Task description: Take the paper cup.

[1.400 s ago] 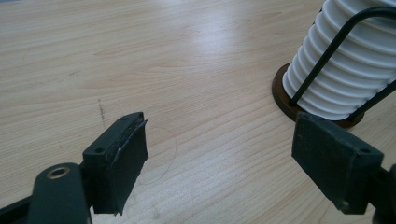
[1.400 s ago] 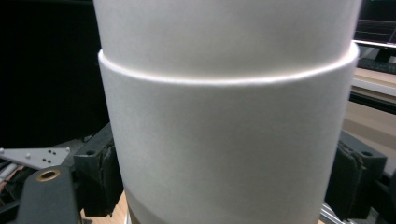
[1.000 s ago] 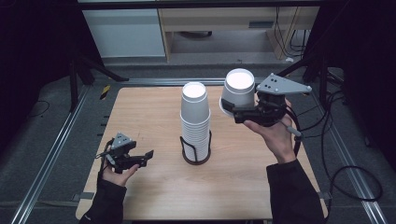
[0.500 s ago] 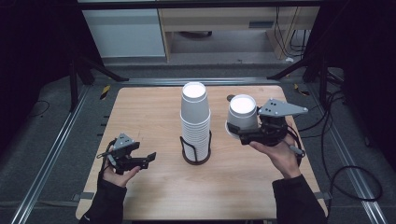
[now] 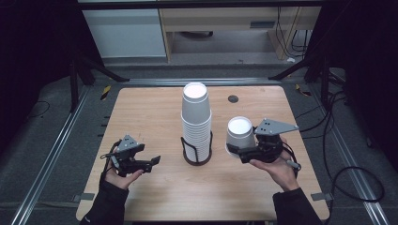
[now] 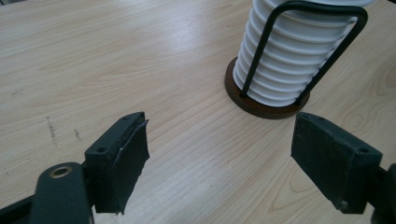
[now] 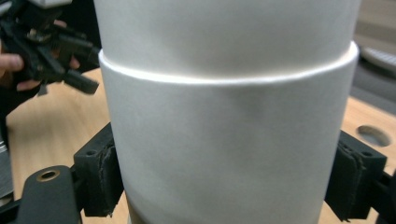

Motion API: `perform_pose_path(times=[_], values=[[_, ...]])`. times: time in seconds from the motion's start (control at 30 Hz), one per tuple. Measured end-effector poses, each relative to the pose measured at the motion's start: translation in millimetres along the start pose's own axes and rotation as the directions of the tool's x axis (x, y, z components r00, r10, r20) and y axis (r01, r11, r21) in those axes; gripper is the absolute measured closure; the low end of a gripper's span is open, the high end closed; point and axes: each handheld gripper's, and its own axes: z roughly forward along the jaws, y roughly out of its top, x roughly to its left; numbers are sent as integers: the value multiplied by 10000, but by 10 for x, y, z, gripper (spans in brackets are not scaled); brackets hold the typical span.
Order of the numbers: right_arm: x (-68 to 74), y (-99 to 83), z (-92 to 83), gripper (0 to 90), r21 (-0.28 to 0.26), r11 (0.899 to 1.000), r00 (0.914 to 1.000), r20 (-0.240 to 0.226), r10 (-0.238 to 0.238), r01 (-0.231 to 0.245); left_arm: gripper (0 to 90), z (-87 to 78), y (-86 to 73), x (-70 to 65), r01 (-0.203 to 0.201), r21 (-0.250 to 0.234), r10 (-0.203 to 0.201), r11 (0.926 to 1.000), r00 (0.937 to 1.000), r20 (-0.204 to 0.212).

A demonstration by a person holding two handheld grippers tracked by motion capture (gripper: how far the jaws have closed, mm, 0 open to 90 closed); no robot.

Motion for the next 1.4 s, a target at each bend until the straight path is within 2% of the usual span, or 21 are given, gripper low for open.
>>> perform_pose_path(times=[0.17, 0.2, 0.23, 0.27, 0.3, 0.4, 0.43, 0.5, 0.67, 0.73, 0.77, 0.8, 0.87, 0.9, 1.0, 1.07, 1.1, 1.27, 1.3, 1.33, 1.4], values=[[34, -126, 79, 161, 391, 9992, 9987, -490, -103, 123, 187, 7, 19, -55, -243, 109, 240, 9996, 9993, 275], [56, -172, 109, 161, 493, 9986, 9969, -767, -174, 213, 186, 11, 26, -75, -359, 124, 354, 9993, 9987, 369], [56, -172, 109, 161, 493, 9986, 9969, -767, -174, 213, 186, 11, 26, -75, -359, 124, 354, 9993, 9987, 369], [76, -213, 135, 162, 546, 9981, 9944, -1029, -225, 282, 186, 10, 33, -98, -472, 131, 465, 9988, 9979, 456], [76, -213, 135, 162, 546, 9981, 9944, -1029, -225, 282, 185, 10, 33, -98, -472, 131, 465, 9988, 9979, 456], [114, -285, 189, 162, 627, 9974, 9876, -1551, -259, 360, 185, 7, 47, -133, -611, 160, 601, 9980, 9965, 575], [114, -285, 189, 162, 627, 9974, 9876, -1551, -259, 360, 185, 7, 47, -133, -611, 160, 601, 9980, 9965, 575], [149, -313, 231, 162, 718, 9963, 9818, -1871, -327, 468, 185, 0, 61, -159, -685, 142, 673, 9976, 9952, 711], [206, -331, 295, 162, 895, 9936, 9737, -2228, -480, 694, 185, -16, 85, -206, -831, 60, 821, 9965, 9921, 948], [252, -351, 361, 162, 1040, 9908, 9657, -2531, -577, 864, 185, -27, 102, -249, -970, 35, 960, 9953, 9892, 1106], [252, -351, 361, 162, 1040, 9908, 9657, -2531, -577, 864, 185, -27, 102, -249, -970, 35, 960, 9953, 9892, 1106], [278, -366, 402, 162, 1154, 9887, 9608, -2704, -616, 958, 185, -33, 112, -271, -1063, 27, 1051, 9943, 9868, 1228], [288, -371, 416, 162, 1203, 9877, 9587, -2771, -633, 1000, 185, -34, 118, -285, -1123, 35, 1109, 9937, 9854, 1293], [317, -383, 454, 162, 1305, 9852, 9523, -2973, -683, 1114, 185, -36, 121, -296, -1167, 40, 1152, 9932, 9842, 1343], [342, -389, 483, 162, 1382, 9828, 9480, -3094, -744, 1222, 184, -37, 131, -326, -1266, 26, 1247, 9919, 9802, 1541], [378, -396, 527, 162, 1508, 9786, 9406, -3291, -838, 1400, 181, -42, 143, -355, -1382, 53, 1352, 9904, 9753, 1746], [378, -396, 527, 162, 1508, 9786, 9406, -3291, -838, 1400, 181, -42, 143, -355, -1382, 53, 1352, 9904, 9753, 1746], [458, -392, 612, 162, 1669, 9702, 9260, -3625, -1054, 1758, 176, -53, 168, -421, -1546, 63, 1501, 9880, 9676, 2030], [458, -392, 612, 162, 1669, 9702, 9260, -3625, -1054, 1758, 174, -53, 168, -421, -1546, 63, 1501, 9880, 9676, 2030], [490, -384, 648, 162, 1702, 9674, 9205, -3743, -1125, 1874, 171, -55, 173, -435, -1596, 62, 1546, 9872, 9648, 2125], [502, -381, 660, 163, 1725, 9663, 9190, -3773, -1143, 1910, 169, -59, 182, -454, -1637, 67, 1581, 9865, 9619, 2232]])
